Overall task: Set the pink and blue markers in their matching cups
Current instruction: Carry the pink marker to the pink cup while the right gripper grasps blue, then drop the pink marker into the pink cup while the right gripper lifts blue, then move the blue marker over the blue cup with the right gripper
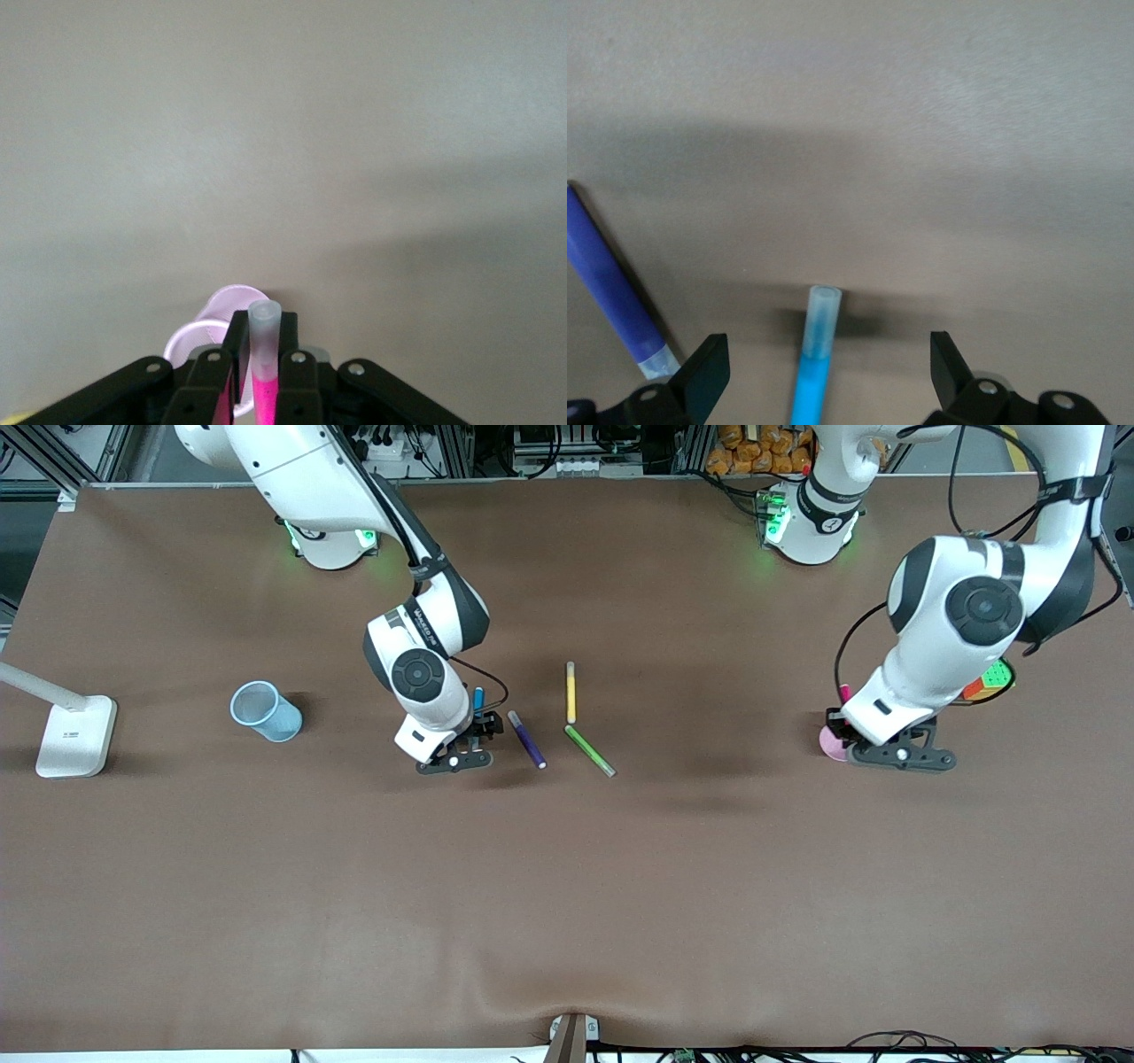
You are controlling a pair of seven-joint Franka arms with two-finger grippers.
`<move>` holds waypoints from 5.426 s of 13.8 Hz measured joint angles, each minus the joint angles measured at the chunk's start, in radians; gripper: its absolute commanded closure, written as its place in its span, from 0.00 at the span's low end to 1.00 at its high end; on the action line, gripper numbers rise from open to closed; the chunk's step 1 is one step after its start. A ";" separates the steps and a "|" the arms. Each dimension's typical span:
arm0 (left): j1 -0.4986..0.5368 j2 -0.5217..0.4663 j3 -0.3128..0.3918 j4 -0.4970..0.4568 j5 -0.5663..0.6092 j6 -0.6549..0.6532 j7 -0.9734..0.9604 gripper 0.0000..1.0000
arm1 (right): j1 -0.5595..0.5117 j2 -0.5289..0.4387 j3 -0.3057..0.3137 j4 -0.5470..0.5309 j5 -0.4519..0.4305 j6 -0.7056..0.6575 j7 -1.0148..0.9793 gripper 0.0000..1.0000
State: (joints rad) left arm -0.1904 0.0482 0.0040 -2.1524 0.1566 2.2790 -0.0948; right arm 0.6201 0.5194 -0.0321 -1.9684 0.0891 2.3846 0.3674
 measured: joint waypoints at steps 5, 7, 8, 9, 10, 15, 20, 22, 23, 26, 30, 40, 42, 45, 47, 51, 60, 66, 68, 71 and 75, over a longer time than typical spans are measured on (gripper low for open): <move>0.082 -0.134 -0.003 -0.257 0.116 0.286 0.065 1.00 | 0.006 0.030 0.000 0.000 0.000 0.003 0.000 0.00; 0.115 -0.136 -0.002 -0.298 0.119 0.372 0.115 1.00 | 0.015 0.033 0.000 0.000 0.000 0.003 0.000 0.00; 0.119 -0.134 -0.002 -0.316 0.119 0.408 0.118 1.00 | 0.017 0.036 0.000 0.000 0.000 0.003 0.000 0.00; 0.119 -0.129 -0.003 -0.336 0.120 0.446 0.118 1.00 | 0.018 0.038 0.000 0.000 0.000 0.003 0.000 0.00; 0.119 -0.121 -0.005 -0.354 0.120 0.483 0.118 1.00 | 0.018 0.039 0.000 0.000 0.000 0.003 0.000 0.00; 0.136 -0.071 -0.005 -0.373 0.121 0.573 0.118 1.00 | 0.019 0.040 0.001 -0.006 0.001 -0.008 0.000 1.00; 0.138 -0.021 -0.006 -0.373 0.122 0.624 0.118 0.00 | 0.021 0.028 0.003 0.000 0.004 -0.033 0.000 1.00; 0.140 -0.019 -0.006 -0.364 0.122 0.627 0.118 0.00 | 0.021 0.026 0.001 0.000 0.004 -0.034 0.001 1.00; 0.140 -0.020 -0.006 -0.357 0.122 0.627 0.118 0.00 | 0.021 0.024 -0.002 0.001 0.004 -0.033 0.001 1.00; 0.140 -0.025 -0.007 -0.325 0.122 0.569 0.118 0.00 | 0.000 -0.020 -0.018 0.010 0.004 -0.046 -0.015 1.00; 0.140 -0.049 -0.056 -0.136 0.051 0.202 0.115 0.00 | -0.087 -0.122 -0.023 0.015 0.004 -0.123 -0.167 1.00; 0.139 -0.025 -0.129 0.451 -0.113 -0.602 0.114 0.00 | -0.268 -0.340 -0.027 0.021 0.004 -0.422 -0.631 1.00; 0.140 -0.021 -0.129 0.528 -0.124 -0.680 0.114 0.00 | -0.298 -0.383 -0.027 0.021 0.004 -0.506 -0.737 1.00; 0.149 -0.018 -0.125 0.599 -0.141 -0.735 0.114 0.00 | -0.370 -0.407 -0.028 0.019 0.040 -0.588 -0.971 1.00; 0.150 -0.018 -0.122 0.629 -0.141 -0.745 0.114 0.00 | -0.445 -0.405 -0.029 0.013 0.080 -0.618 -1.167 1.00; 0.181 -0.017 -0.090 0.652 -0.181 -0.810 0.114 0.00 | -0.571 -0.402 -0.031 0.008 0.181 -0.683 -1.512 1.00; 0.203 -0.015 -0.093 0.676 -0.193 -0.825 0.112 0.00 | -0.854 -0.256 -0.032 0.009 0.427 -0.902 -2.377 1.00; 0.204 -0.015 -0.090 0.680 -0.193 -0.824 0.111 0.00 | -0.988 -0.135 -0.033 0.033 0.476 -1.002 -2.635 1.00; 0.204 -0.015 -0.093 0.680 -0.193 -0.821 0.111 0.00 | -0.992 -0.094 -0.031 0.048 0.486 -1.002 -2.676 1.00; 0.205 -0.015 -0.091 0.680 -0.193 -0.820 0.111 0.00 | -0.992 -0.040 -0.029 0.068 0.491 -0.999 -2.711 1.00; 0.205 -0.015 -0.089 0.678 -0.193 -0.820 0.111 0.00 | -0.994 -0.025 -0.029 0.101 0.493 -0.991 -2.715 0.00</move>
State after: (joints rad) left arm 0.0151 0.0332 -0.0851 -1.4743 -0.0360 1.4594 0.0161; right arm -0.3739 0.4947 -0.0609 -1.8670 0.5823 1.3941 -2.3478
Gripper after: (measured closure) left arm 0.000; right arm 0.828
